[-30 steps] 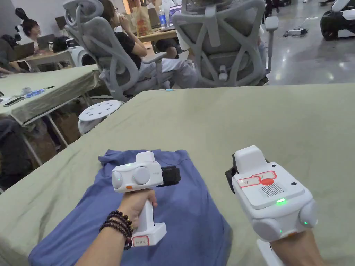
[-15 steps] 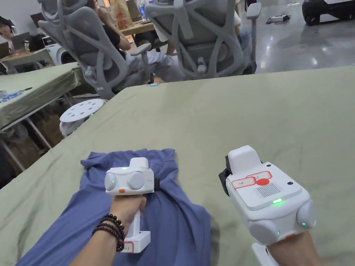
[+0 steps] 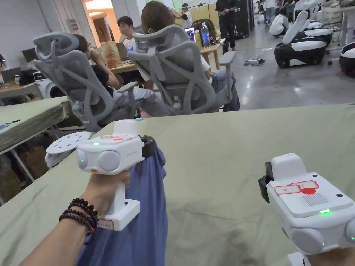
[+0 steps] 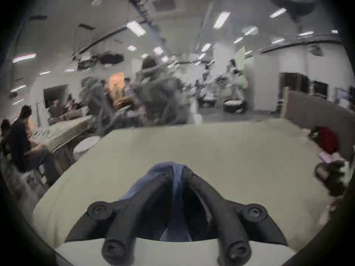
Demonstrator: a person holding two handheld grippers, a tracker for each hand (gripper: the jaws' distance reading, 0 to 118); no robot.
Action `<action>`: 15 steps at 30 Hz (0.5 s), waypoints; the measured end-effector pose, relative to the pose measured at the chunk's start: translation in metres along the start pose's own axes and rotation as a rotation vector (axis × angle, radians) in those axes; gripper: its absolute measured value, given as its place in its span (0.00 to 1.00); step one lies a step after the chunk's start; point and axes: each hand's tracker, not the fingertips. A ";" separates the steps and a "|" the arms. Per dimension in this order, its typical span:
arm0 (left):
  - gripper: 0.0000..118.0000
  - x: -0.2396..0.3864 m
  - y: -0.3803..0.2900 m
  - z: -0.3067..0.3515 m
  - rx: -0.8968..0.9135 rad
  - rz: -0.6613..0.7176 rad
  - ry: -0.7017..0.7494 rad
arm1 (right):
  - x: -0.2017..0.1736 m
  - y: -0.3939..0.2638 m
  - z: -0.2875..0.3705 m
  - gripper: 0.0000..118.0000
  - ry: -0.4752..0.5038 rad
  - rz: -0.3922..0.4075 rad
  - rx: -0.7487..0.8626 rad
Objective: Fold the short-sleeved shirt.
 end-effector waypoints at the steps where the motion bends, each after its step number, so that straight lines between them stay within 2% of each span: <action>1: 0.06 0.027 0.014 0.005 0.021 -0.027 -0.068 | 0.014 0.003 0.014 0.01 -0.023 -0.008 0.006; 3: 0.06 0.083 0.036 0.014 0.066 -0.074 -0.210 | 0.042 0.003 0.038 0.01 -0.069 -0.027 0.021; 6: 0.06 0.173 0.057 0.019 0.106 -0.121 -0.419 | 0.086 -0.003 0.079 0.01 -0.174 -0.007 0.030; 10: 0.06 0.290 0.068 -0.005 0.125 -0.078 -0.638 | 0.140 -0.019 0.122 0.01 -0.354 0.021 0.003; 15: 0.06 0.416 0.022 -0.083 -0.048 -0.136 -0.737 | 0.200 -0.045 0.160 0.01 -0.492 -0.032 -0.061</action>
